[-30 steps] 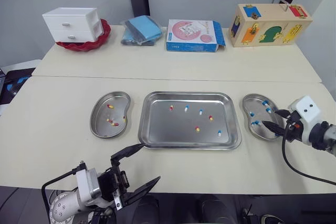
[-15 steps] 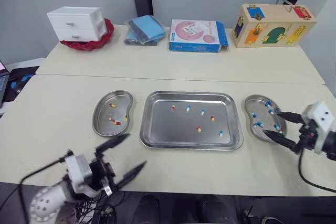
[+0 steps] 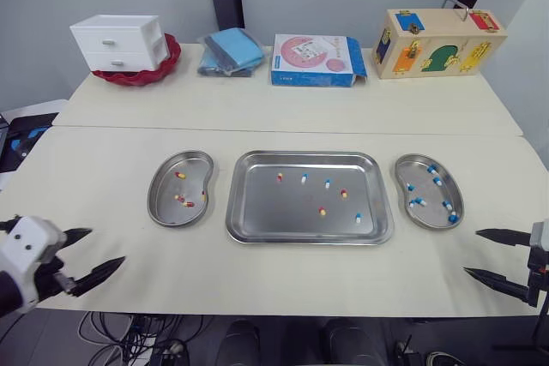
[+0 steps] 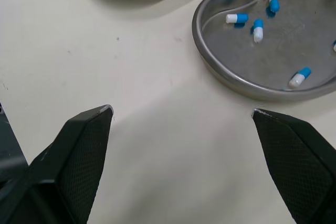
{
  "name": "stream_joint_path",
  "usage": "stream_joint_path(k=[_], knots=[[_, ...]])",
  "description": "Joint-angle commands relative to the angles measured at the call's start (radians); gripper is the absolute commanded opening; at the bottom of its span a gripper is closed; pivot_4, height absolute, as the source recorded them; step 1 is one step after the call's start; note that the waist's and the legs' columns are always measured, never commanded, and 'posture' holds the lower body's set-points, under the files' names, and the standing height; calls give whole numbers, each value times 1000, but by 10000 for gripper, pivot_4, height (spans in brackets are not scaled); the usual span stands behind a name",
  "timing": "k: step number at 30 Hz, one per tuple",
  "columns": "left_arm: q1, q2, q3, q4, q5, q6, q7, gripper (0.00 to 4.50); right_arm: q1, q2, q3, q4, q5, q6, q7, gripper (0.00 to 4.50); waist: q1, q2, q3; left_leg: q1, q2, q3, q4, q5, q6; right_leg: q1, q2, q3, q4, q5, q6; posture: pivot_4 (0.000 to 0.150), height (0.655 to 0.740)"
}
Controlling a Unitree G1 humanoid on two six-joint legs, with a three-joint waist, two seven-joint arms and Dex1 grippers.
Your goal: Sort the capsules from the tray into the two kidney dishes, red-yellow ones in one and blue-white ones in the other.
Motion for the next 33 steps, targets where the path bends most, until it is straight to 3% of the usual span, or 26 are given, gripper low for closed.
stream_joint_path(k=[1, 20, 33], knots=[[-38, 44, 39, 97, 50, -40, -48, 45000, -25, -1, 4, 39, 12, -53, 18, 44751, -4, 0, 0, 0, 0, 0, 0, 0, 0, 0, 0, 0, 0, 0, 0, 1500, 7400], [-157, 39, -7, 178, 135, -97, -127, 45000, -10, 33, 33, 18, 49, -84, 7, 44751, -10, 1, 1, 0, 0, 0, -1, 0, 0, 0, 0, 0, 0, 0, 0, 1500, 7400], [-305, -12, -129, -9, 82, -21, -122, 45000, 122, 307, 116, -337, 168, -160, -86, 44751, -4, 0, 0, -1, 0, -1, 0, 0, 0, 0, 0, -1, 1, 0, 0, 1500, 7400]])
